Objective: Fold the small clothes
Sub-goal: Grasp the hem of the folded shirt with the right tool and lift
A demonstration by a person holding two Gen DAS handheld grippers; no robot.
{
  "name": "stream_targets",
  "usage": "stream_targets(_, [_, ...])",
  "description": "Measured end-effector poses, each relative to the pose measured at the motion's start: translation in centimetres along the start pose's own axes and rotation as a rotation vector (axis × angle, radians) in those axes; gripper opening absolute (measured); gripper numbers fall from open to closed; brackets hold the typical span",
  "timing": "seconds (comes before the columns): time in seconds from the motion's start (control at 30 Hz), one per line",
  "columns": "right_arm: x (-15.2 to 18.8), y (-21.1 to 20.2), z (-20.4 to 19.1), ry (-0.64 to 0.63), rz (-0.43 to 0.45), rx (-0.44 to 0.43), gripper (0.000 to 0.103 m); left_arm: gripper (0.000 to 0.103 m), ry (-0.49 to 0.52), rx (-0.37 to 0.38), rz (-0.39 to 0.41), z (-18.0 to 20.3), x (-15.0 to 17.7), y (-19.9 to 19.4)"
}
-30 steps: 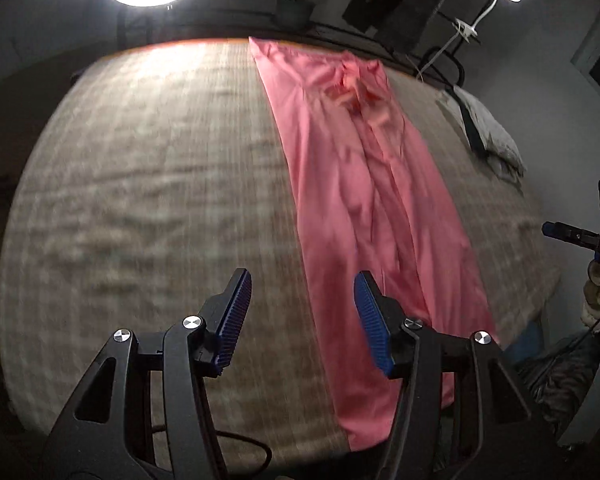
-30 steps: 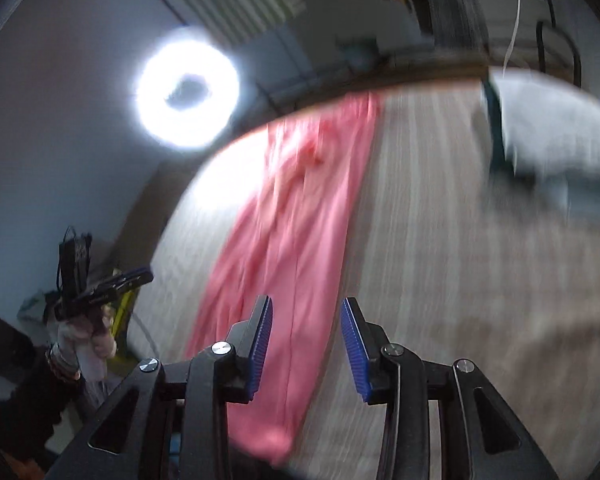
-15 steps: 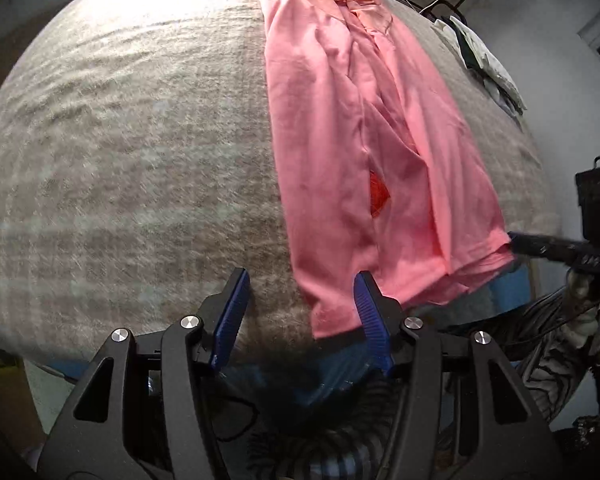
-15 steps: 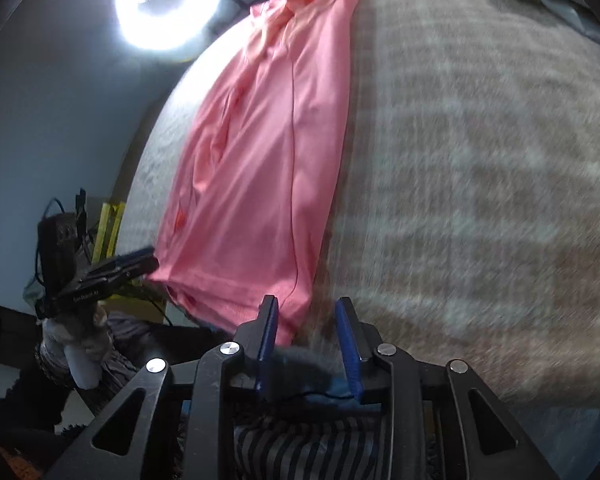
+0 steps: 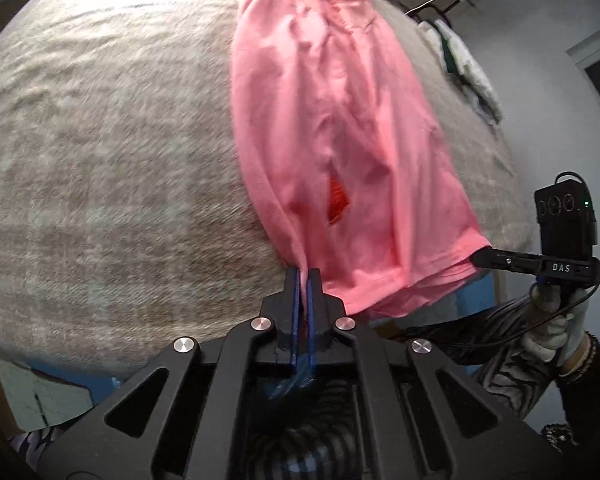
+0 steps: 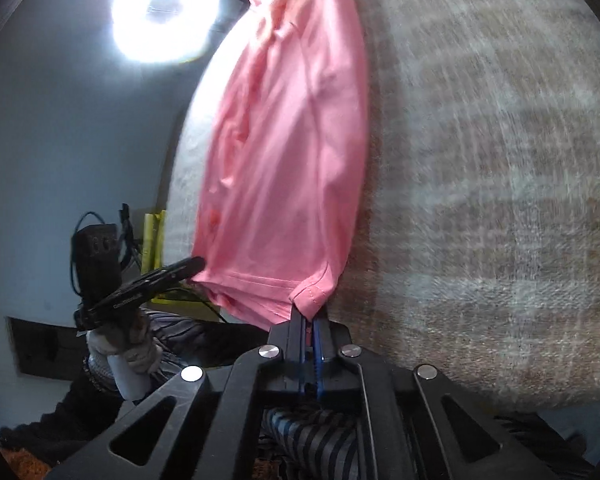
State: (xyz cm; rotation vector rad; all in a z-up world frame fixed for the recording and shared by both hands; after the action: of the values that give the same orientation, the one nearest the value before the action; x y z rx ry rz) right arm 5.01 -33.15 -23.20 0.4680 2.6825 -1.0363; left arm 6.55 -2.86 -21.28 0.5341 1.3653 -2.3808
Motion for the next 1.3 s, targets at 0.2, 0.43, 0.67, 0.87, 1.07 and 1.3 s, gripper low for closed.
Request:
stream_targets(0.2, [-2.3, -2.1, -0.8, 0.01, 0.074, -0.056, 0.0, 0.0, -0.013, 0.048, 0.077, 1.1, -2.5, -1.4])
stream_targets(0.43, [-6.6, -2.5, -1.8, 0.0, 0.14, -0.06, 0.0, 0.0, -0.049, 0.064, 0.172, 0.6, -7.6, -1.6])
stream_targets(0.67, [-12.0, -1.5, -2.3, -0.021, 0.189, -0.041, 0.0, 0.0, -0.062, 0.037, 0.235, -0.5, -13.2, 0.1])
stream_targets(0.87, [-17.0, 0.8, -1.5, -0.005, 0.23, -0.009, 0.0, 0.0, -0.07, -0.023, 0.265, -2.2, -17.9, 3.3])
stream_targets(1.07, [-19.6, 3.6, -0.6, -0.012, 0.212, 0.037, 0.0, 0.0, -0.054, -0.088, 0.258, -3.4, -20.2, 6.8])
stream_targets(1.3, [-20.9, 3.9, 0.9, -0.029, 0.232, 0.106, 0.017, 0.0, 0.002, -0.154, 0.281, -3.4, -20.8, 7.6])
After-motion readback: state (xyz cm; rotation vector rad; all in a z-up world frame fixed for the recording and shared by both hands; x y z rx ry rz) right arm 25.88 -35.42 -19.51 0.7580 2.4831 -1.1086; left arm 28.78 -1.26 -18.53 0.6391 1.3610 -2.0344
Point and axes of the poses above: each gripper's, at about its wrist camera, not at the fingertips, and y roughly the way its jaws point, z to its right, x to its underside, the point moved 3 cm from there along y, roughly the way its jaws point, and after that the axes turned 15 degrees about z, right-handed, at the moved point
